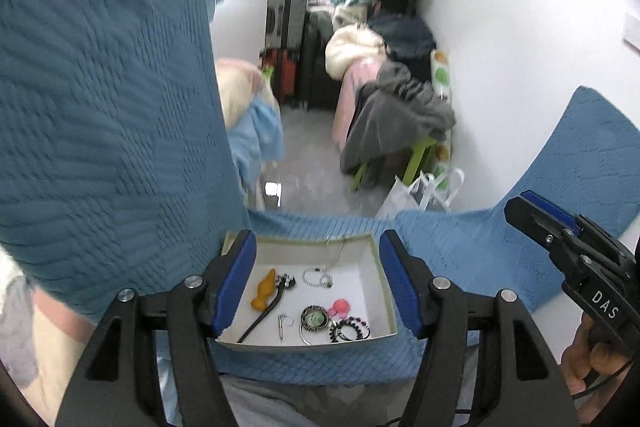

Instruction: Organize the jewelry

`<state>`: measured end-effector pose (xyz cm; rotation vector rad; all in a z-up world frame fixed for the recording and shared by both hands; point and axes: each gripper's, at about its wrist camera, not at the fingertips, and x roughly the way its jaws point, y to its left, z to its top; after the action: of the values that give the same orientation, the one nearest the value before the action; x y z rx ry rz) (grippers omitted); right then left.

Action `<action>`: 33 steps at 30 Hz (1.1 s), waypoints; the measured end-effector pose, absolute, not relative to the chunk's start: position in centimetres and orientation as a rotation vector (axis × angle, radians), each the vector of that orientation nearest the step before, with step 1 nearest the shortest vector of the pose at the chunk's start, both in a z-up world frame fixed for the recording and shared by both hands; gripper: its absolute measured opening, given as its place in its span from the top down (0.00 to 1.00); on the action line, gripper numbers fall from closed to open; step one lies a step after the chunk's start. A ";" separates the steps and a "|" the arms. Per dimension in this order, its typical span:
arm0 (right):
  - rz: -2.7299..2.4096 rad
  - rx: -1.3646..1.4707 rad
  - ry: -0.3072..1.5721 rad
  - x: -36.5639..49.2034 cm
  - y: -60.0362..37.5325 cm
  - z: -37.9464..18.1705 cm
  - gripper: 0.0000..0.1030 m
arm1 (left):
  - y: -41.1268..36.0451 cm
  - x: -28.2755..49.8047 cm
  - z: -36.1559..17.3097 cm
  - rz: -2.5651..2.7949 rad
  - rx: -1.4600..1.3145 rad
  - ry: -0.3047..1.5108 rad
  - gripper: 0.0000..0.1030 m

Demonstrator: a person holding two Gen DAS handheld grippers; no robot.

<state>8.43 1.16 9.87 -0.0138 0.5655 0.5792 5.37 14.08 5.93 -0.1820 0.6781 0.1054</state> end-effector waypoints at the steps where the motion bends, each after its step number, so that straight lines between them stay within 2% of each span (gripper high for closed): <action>1: 0.580 -0.009 0.548 8.0 0.8 10.5 0.68 | 13.8 4.9 6.5 0.108 -0.182 0.663 0.37; 6: 0.583 0.025 0.469 4.8 -1.0 12.5 0.68 | 12.0 2.2 8.1 0.108 -0.170 0.613 0.37; 13: 0.590 0.007 0.482 1.2 -2.7 11.9 0.68 | 10.2 -0.2 8.5 0.122 -0.146 0.603 0.37; 33: 0.499 -0.021 0.694 -1.4 -4.6 4.0 0.67 | 9.0 -2.5 1.3 0.158 -0.104 0.762 0.37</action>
<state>-1.41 -4.61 3.96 -0.0214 0.6935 0.4992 -2.53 9.04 1.32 -0.1043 0.7622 0.1583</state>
